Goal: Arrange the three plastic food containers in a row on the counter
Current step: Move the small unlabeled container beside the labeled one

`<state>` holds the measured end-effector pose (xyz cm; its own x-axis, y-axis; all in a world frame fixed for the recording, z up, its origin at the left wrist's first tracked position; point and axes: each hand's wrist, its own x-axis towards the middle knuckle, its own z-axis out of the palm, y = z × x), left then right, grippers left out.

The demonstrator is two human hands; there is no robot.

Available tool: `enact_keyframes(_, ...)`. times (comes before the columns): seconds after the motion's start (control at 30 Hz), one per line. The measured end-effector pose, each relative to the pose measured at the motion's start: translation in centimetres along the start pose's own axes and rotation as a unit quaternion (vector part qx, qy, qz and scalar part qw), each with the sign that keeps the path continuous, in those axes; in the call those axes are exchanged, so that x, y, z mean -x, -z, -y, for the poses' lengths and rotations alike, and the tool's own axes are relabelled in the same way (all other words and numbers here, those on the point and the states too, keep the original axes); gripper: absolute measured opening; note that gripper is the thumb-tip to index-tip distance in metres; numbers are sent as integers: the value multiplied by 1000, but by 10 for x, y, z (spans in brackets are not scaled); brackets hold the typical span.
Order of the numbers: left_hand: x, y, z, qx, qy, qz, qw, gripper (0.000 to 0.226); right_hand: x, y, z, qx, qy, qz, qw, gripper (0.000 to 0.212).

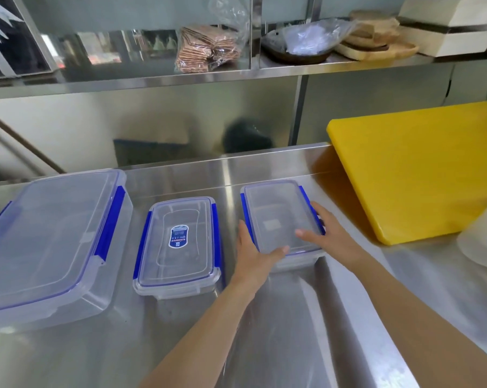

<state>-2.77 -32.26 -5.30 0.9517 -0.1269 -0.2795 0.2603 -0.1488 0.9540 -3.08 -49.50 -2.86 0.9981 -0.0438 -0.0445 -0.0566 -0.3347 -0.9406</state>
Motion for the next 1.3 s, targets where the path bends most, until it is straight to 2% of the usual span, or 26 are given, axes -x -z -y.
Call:
enact_keyframes(0.1,0,-2,13,-6,-36,14,999,114,0,1,-15,18,24,55,998,72)
enact_keyframes(0.17,0,-2,13,1,-58,20,998,103,-3,0,-20,20,28,65,997,79)
enact_keyframes(0.57,-49,-11,-15,-29,-92,64,993,82,-46,20,-27,115,-12,12,993,87)
enact_keyframes(0.83,-86,-27,-20,-37,-87,56,994,93,-73,39,-26,136,-28,24,990,80)
enact_keyframes(0.97,-95,-34,-16,-57,-88,42,994,96,-79,46,-26,143,-55,33,988,99)
enact_keyframes(1.03,-90,-35,-15,-82,-76,30,993,95,-77,47,-24,147,-59,30,987,101)
enact_keyframes(1.1,-83,-32,-21,-136,-71,24,988,90,-76,46,-21,192,-64,11,979,91)
enact_keyframes(1.2,-65,-14,-45,-214,-72,17,974,67,-73,40,-10,370,-77,-30,925,88)
enact_keyframes(1.23,-62,-2,-52,-234,-71,0,970,59,-71,35,-4,398,-66,-42,914,87)
enact_keyframes(1.3,-54,28,-64,-269,-87,-62,957,49,-60,16,11,388,-25,-38,921,82)
